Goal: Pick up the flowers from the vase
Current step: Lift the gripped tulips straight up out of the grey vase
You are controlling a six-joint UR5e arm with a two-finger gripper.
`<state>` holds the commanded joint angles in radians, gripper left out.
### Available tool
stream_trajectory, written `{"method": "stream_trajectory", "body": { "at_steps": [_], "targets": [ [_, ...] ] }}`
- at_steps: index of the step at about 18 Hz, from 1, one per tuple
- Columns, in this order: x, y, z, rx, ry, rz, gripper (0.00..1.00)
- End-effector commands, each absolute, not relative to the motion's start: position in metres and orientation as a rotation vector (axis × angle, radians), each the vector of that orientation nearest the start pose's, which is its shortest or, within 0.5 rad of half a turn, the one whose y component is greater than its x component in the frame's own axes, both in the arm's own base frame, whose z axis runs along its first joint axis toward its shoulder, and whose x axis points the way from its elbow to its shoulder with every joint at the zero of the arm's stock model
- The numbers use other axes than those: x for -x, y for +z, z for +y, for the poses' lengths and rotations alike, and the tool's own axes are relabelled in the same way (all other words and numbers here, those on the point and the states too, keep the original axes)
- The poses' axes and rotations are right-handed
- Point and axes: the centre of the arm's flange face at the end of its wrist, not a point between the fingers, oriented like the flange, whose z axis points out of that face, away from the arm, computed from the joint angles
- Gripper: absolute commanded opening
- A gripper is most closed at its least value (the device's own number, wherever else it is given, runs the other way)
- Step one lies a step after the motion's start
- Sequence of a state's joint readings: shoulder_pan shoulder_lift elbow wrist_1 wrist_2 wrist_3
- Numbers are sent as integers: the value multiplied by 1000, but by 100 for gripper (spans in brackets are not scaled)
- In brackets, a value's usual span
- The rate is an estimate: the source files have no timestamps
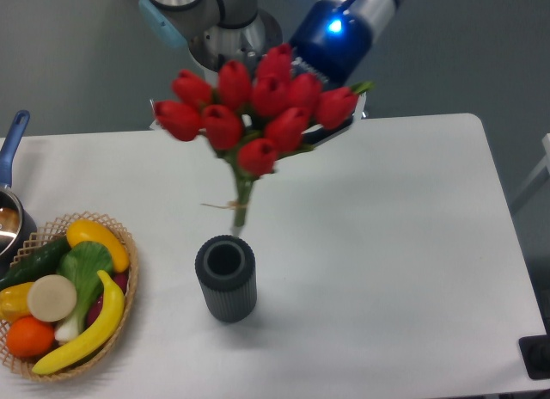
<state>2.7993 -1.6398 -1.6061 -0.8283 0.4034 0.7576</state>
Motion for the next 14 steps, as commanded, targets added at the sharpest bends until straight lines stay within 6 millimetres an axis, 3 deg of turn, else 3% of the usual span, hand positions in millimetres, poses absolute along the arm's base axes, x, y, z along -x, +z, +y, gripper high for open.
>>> {"method": "stream_trajectory", "body": {
  "at_steps": [6,9,14],
  "targets": [
    [454,560,353,1934,15,-1,36],
    [464,559,340,1934,34,-25,36],
    [473,539,325,1944,37,-55,36]
  ]
}}
